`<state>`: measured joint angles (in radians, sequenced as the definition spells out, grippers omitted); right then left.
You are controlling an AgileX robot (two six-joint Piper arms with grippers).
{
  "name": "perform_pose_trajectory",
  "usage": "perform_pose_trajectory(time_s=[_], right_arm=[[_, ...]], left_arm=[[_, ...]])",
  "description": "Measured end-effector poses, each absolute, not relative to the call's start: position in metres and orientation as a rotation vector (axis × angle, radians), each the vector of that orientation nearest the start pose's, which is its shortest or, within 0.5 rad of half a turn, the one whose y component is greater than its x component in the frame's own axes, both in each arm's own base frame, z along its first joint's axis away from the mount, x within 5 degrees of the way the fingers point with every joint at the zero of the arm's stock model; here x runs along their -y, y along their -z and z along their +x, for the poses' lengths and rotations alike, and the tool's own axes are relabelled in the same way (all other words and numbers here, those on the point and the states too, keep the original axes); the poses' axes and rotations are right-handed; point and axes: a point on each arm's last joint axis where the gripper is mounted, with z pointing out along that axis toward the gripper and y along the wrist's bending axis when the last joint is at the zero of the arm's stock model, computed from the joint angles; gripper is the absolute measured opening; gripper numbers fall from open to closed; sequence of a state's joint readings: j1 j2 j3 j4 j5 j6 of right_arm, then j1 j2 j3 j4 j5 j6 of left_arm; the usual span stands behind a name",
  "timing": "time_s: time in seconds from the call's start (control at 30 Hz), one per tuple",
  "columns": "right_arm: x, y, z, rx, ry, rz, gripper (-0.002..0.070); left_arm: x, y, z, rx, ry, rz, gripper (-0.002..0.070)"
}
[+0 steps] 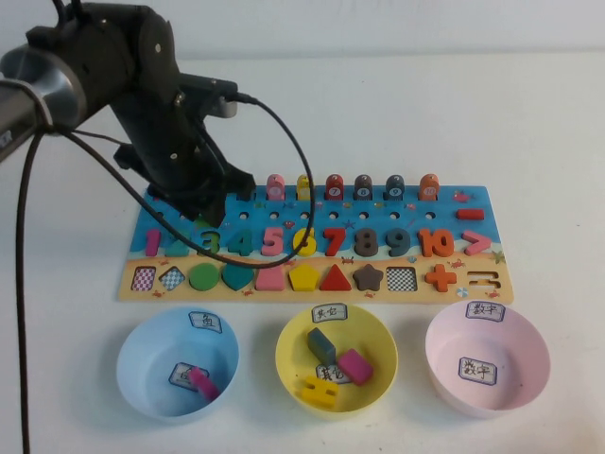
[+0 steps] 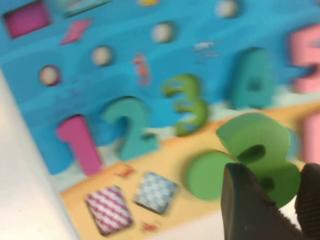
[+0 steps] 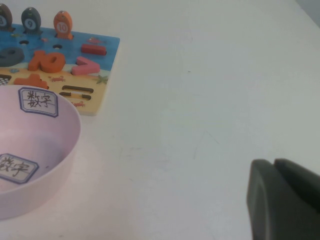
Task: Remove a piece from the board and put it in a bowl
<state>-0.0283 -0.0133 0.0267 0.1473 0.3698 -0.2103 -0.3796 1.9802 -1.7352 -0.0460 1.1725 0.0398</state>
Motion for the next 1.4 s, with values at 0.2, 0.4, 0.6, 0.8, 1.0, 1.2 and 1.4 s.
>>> perform_pose_trajectory(time_s=[0.2,0.4,0.6,0.8,1.0,1.2,1.4], right_arm=[[-0.003,-0.172,0.053,-1.861,0.021,-0.078,-0.0017],[-0.003,-0.172,0.053,-1.861,0.021,-0.078,-0.0017],[-0.003,-0.172,0.053,-1.861,0.021,-0.078,-0.0017],[-0.003,-0.172,0.053,-1.861,0.020,-0.078,-0.0017],[-0.003,-0.172,0.053,-1.861,0.020,-0.078,-0.0017],[-0.003,-0.172,0.053,-1.861,0.020,-0.078,-0.0017],[-0.003,-0.172,0.053,-1.861,0.020,-0.078,-0.0017]], left_arm=[[0.203,-0.294,0.349,-2.751,0.099,0.830,0.0176],[0.271,-0.300,0.300,-2.591,0.170,1.153,0.0176],[0.326,-0.290,0.265,-2.403,0.304,1.375,0.0176],[0.359,-0.265,0.249,-2.321,0.406,1.516,0.0176],[0.375,-0.234,0.247,-2.352,0.476,1.574,0.0176],[0.379,-0.218,0.249,-2.369,0.473,1.585,0.0176],[0.376,-0.218,0.255,-2.367,0.451,1.573,0.0266]])
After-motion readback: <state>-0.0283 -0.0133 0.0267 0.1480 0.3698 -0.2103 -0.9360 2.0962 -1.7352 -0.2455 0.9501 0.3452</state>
